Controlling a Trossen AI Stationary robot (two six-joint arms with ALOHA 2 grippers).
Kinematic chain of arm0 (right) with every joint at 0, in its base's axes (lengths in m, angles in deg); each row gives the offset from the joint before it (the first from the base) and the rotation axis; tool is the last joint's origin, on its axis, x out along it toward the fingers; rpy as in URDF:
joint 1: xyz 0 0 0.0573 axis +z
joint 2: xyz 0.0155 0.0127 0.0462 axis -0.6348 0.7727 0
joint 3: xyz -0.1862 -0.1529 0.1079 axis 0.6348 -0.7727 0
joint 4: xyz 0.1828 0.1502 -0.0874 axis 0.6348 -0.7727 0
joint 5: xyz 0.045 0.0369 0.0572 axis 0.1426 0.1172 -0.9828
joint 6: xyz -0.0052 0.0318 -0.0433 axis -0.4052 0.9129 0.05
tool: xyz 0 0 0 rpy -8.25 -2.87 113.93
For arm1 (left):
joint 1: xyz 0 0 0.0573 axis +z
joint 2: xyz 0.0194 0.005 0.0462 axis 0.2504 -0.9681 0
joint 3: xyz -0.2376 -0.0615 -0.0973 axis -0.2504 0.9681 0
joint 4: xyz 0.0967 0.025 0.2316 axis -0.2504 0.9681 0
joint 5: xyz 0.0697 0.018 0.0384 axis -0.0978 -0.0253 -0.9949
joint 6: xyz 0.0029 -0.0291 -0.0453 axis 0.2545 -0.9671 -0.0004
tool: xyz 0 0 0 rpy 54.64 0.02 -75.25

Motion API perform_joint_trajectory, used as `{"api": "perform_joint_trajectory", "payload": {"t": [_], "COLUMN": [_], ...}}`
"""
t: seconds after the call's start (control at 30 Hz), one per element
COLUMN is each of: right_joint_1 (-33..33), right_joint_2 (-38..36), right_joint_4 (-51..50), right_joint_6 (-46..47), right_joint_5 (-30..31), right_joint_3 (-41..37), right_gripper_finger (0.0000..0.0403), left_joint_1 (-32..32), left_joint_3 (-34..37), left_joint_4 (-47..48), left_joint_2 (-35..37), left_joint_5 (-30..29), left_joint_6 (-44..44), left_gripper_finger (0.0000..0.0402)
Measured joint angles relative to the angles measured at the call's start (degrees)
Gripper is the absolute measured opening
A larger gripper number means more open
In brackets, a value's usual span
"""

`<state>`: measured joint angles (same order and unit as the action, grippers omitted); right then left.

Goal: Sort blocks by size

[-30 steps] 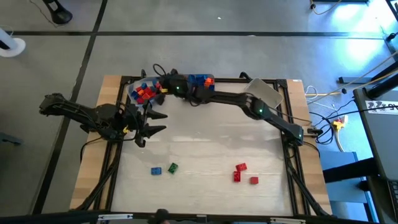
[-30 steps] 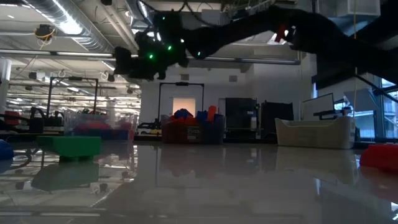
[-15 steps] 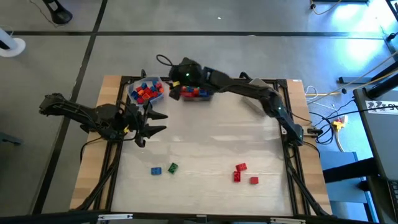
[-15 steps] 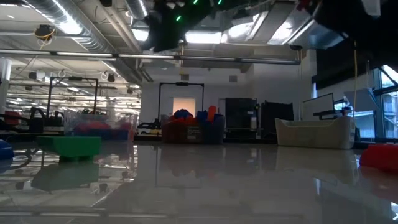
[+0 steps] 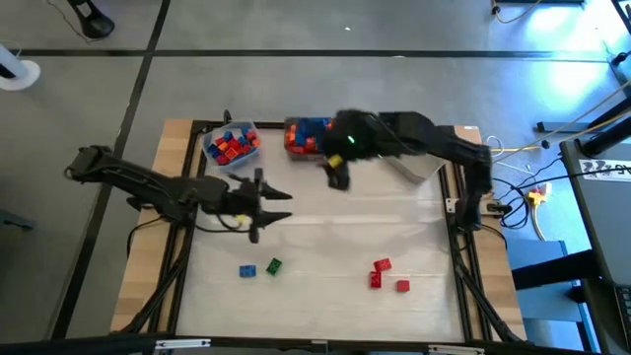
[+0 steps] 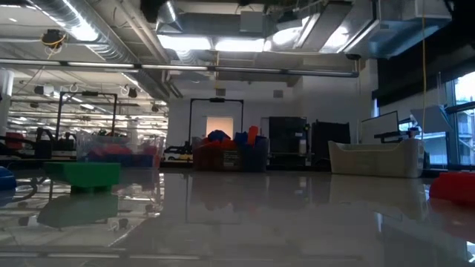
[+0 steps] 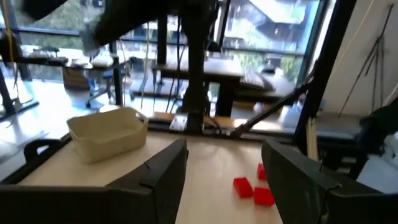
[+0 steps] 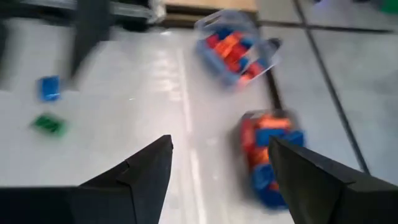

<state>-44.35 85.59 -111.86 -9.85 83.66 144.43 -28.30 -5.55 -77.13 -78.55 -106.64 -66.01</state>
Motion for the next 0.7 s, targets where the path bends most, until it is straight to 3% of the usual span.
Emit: {"api": "perform_joint_trajectory", "payload": {"t": [0.17, 0.4, 0.57, 0.7], "right_joint_1": [9.24, 23.51, 31.65, 37.9], "right_joint_2": [-3.24, -4.47, -6.87, -12.05], "right_joint_4": [-10.31, -21.37, -22.41, -21.47], "right_joint_6": [6.61, 20.14, 28.36, 37.38], "right_joint_5": [1.51, 13.5, 15.15, 18.87], "right_joint_3": [-0.01, -1.25, -8.85, -20.04], "right_gripper_finger": [0.0264, 0.0264, 0.0264, 0.0264], "left_joint_1": [-0.03, -0.77, -2.48, -4.41], "left_joint_3": [-5.93, -12.75, -13.34, -13.36], "left_joint_4": [5.6, 15.22, 17.04, 18.32], "left_joint_2": [-8.77, -16.67, -17.95, -17.85], "left_joint_5": [0.0, -0.02, -0.01, -0.03], "left_joint_6": [0.94, -1.3, -3.56, -5.05], "left_gripper_finger": [0.0196, 0.0196, 0.0196, 0.0196]}}
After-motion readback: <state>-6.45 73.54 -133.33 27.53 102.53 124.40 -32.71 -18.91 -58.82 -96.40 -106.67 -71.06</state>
